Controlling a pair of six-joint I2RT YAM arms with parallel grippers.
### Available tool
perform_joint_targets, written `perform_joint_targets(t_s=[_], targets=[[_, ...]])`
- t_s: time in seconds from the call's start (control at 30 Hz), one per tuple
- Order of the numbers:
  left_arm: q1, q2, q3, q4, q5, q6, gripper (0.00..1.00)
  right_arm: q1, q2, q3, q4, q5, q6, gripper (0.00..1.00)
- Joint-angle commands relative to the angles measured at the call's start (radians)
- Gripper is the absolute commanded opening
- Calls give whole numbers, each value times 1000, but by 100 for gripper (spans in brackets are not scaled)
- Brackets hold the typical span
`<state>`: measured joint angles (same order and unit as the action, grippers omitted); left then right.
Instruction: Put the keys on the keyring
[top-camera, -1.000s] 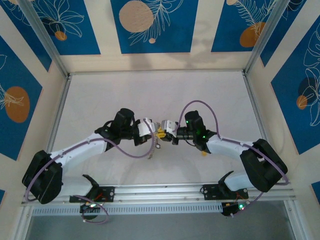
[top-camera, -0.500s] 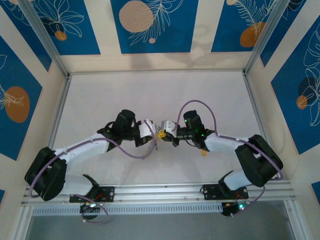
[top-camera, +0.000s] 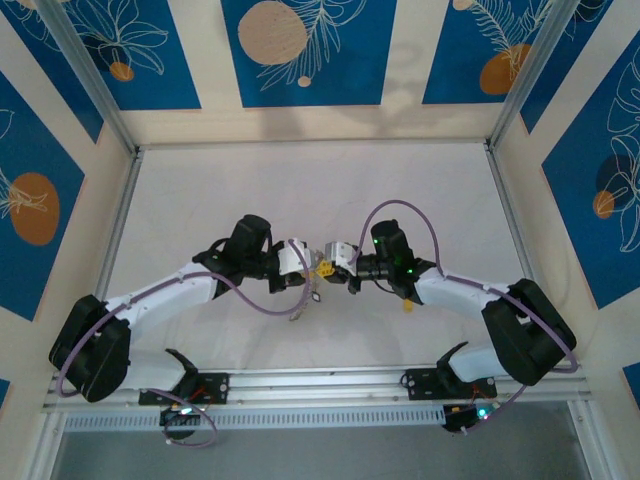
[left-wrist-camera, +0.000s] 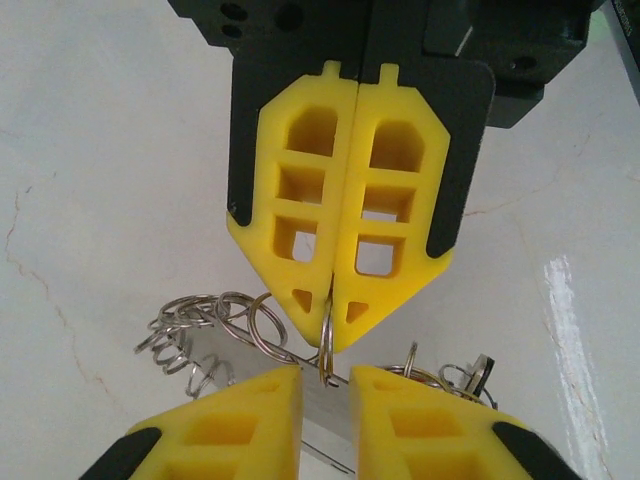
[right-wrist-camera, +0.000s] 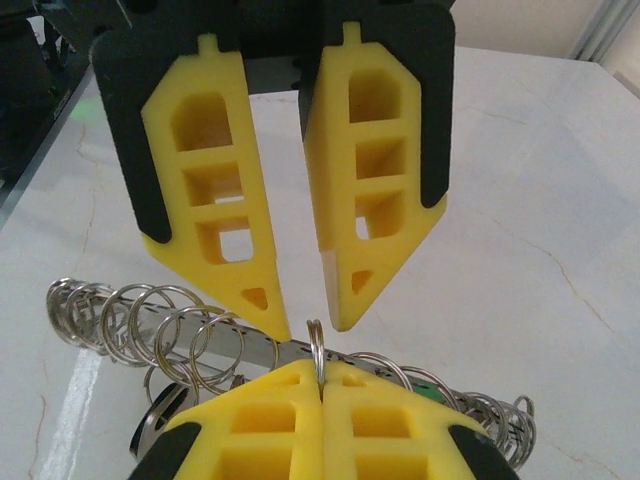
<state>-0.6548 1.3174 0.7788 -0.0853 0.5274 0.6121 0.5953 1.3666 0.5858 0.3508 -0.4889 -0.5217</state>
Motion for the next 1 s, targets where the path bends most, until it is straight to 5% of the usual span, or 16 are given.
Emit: perform_joint_targets(t_s=[0.0, 0.43, 0.63, 0.77, 0.83, 0.97], targets=[[8, -7, 11, 12, 54, 13, 19, 1, -43, -16, 64, -51, -4, 0], [3, 2, 13, 86, 108, -36, 14, 44, -41, -27, 152, 8, 47, 0], [-2, 16, 15, 44, 49, 5, 0, 51, -42, -19, 162, 29, 53, 0], [-1, 6, 30, 6, -62, 9, 0, 39, -45, -37, 160, 32, 41, 0], [0, -15, 28, 8, -84, -1, 0, 31, -57, -44, 138, 44, 42, 20], [8, -29, 52, -7, -30, -48, 0, 5, -93, -99, 149, 3, 48, 28]])
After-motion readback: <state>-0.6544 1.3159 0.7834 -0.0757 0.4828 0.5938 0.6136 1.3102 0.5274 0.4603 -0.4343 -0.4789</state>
